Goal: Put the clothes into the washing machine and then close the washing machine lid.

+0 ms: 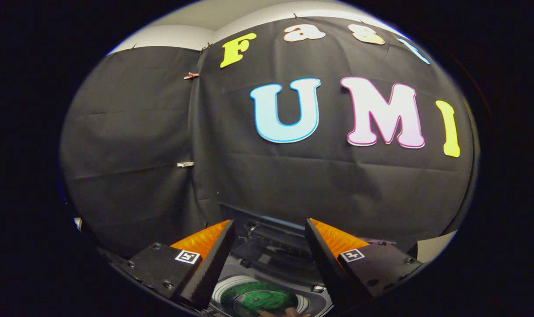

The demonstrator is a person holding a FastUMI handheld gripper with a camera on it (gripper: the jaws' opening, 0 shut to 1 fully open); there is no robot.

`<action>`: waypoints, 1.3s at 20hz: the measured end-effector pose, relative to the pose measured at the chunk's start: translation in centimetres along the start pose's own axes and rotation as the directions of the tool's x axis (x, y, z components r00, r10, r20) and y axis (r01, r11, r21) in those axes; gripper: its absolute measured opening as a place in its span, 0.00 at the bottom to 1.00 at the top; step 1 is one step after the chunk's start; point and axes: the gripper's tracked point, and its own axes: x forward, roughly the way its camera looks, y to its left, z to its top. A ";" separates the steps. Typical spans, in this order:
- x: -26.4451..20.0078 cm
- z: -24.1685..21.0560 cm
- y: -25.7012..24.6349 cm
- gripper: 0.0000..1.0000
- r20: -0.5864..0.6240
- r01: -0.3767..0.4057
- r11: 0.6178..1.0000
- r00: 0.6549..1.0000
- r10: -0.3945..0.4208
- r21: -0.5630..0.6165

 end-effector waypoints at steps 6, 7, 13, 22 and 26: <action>0.9 1.0 -6.6 0.99 0.034 0.222 0.971 0.974 -0.226 0.092; 1.1 1.0 -7.5 0.99 0.027 0.247 0.964 0.968 -0.251 0.100; 2.6 -0.8 -11.2 0.99 -0.034 0.357 0.927 0.934 -0.356 0.111; 3.2 -3.3 -13.8 0.99 -0.125 0.447 0.888 0.892 -0.434 0.106; 3.3 -3.4 -13.8 0.99 -0.125 0.448 0.890 0.891 -0.436 0.084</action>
